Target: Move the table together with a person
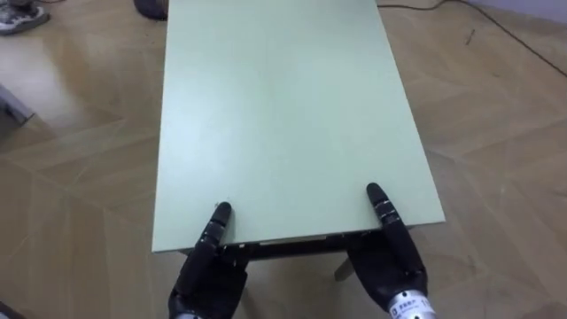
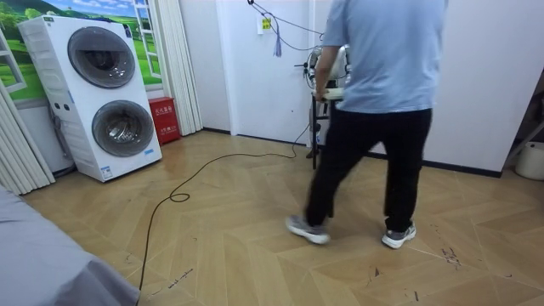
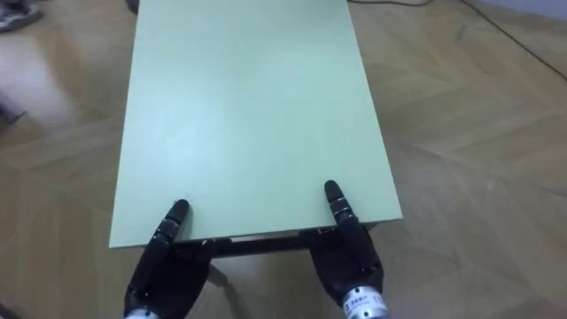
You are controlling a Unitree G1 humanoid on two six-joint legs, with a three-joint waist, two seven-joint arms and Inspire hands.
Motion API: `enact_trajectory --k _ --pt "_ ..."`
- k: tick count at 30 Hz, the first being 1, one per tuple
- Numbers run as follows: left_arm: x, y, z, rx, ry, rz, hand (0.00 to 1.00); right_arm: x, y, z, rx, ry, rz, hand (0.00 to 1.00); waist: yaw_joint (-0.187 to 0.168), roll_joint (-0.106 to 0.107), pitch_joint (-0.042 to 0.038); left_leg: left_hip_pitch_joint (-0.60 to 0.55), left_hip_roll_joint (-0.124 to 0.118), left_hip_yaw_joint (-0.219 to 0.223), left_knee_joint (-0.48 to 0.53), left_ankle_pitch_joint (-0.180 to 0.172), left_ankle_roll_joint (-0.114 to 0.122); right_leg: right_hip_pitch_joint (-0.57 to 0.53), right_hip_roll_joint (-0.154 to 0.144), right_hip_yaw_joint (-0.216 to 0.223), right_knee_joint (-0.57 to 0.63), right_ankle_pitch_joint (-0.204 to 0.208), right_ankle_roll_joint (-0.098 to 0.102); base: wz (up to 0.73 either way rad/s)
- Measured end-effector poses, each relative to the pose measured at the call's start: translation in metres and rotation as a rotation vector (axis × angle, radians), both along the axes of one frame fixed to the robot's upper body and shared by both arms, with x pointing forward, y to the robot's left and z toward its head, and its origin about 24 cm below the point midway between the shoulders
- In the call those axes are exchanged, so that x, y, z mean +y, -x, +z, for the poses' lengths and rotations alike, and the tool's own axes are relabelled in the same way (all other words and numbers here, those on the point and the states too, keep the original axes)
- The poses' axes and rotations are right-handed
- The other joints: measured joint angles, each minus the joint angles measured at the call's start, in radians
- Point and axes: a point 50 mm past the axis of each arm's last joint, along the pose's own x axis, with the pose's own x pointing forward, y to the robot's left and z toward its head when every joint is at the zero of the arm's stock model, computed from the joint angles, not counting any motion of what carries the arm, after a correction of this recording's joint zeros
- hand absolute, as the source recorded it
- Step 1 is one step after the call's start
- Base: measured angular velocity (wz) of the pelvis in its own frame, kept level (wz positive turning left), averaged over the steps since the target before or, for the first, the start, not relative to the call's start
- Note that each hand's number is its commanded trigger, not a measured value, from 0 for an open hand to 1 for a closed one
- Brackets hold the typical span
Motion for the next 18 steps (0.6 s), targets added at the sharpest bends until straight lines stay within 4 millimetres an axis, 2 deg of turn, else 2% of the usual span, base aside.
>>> enact_trajectory --k 1,2,3,4,5,7,8,9,13,16,18 --pt "0.001 0.0 0.0 0.0 -0.005 0.002 1.0 0.0 0.001 -0.001 0.005 -0.009 -0.012 1.0 -0.013 0.0 0.003 -0.001 -0.008 -0.053 0.015 -0.002 0.006 -0.019 0.015 0.071 0.019 -0.028 -0.012 0.97" --pt "0.001 0.0 0.0 -0.003 -0.008 0.003 1.0 0.003 0.002 -0.001 0.008 -0.02 -0.012 1.0 -0.025 -0.001 0.0028 -0.015 -0.01 -0.095 0.032 -0.003 0.006 -0.022 0.059 0.139 -0.05 -0.074 -0.014 1.0" --pt "0.002 0.0 0.0 -0.003 -0.01 0.005 1.0 0.004 0.002 -0.001 0.009 -0.024 -0.009 1.0 -0.032 -0.002 0.0027 -0.019 -0.016 -0.114 0.035 -0.003 0.005 -0.022 0.08 0.164 -0.096 -0.084 -0.017 1.02" --pt "0.005 0.0 0.0 0.0 -0.015 0.006 1.0 0.005 0.002 -0.001 0.011 -0.026 -0.007 1.0 -0.04 -0.008 0.0018 -0.029 -0.035 -0.146 0.047 -0.003 0.003 -0.025 0.106 0.208 -0.171 -0.074 -0.018 1.13" --pt "0.003 0.001 -0.001 0.013 -0.006 0.007 1.0 0.004 0.004 -0.003 0.022 -0.024 -0.005 1.0 -0.054 -0.004 0.0005 -0.037 -0.048 -0.172 0.064 -0.006 -0.002 -0.013 0.117 0.221 -0.177 -0.056 -0.007 1.05" --pt "0.003 0.002 -0.002 0.019 -0.012 -0.001 1.0 0.004 0.004 -0.003 0.024 -0.025 -0.001 1.0 -0.048 -0.001 0.0 -0.043 -0.042 -0.178 0.059 -0.001 -0.014 0.01 0.127 0.181 -0.199 -0.052 -0.015 0.74" --pt "0.005 0.003 -0.002 0.02 -0.018 -0.004 1.0 0.005 0.004 -0.003 0.023 -0.026 0.0 1.0 -0.044 -0.002 0.0005 -0.05 -0.029 -0.179 0.054 0.005 -0.023 0.031 0.138 0.152 -0.228 -0.042 -0.02 0.64" --pt "0.006 0.003 -0.002 0.022 -0.023 -0.006 1.0 0.006 0.004 -0.003 0.021 -0.021 0.006 1.0 -0.026 -0.008 -0.0007 -0.049 -0.018 -0.177 0.043 0.011 -0.03 0.044 0.151 0.142 -0.252 -0.034 -0.027 0.47" --pt "0.008 0.006 -0.003 0.029 -0.028 0.003 1.0 0.009 0.003 -0.002 0.026 -0.021 0.017 1.0 0.029 -0.02 -0.0056 -0.05 -0.003 -0.184 0.031 0.018 -0.042 0.073 0.177 0.148 -0.302 -0.022 -0.036 0.2" --pt "0.009 0.005 -0.001 0.016 -0.044 0.006 1.0 0.011 0.0 -0.001 0.015 -0.02 0.021 1.0 0.049 -0.029 -0.008 -0.064 -0.003 -0.209 0.031 0.024 -0.05 0.096 0.191 0.152 -0.336 -0.021 -0.037 0.48" --pt "0.01 0.006 -0.001 0.015 -0.046 0.012 1.0 0.013 0.001 -0.001 0.013 -0.019 0.022 1.0 0.055 -0.031 -0.0081 -0.061 -0.002 -0.21 0.031 0.026 -0.052 0.121 0.197 0.149 -0.355 -0.021 -0.037 0.52"
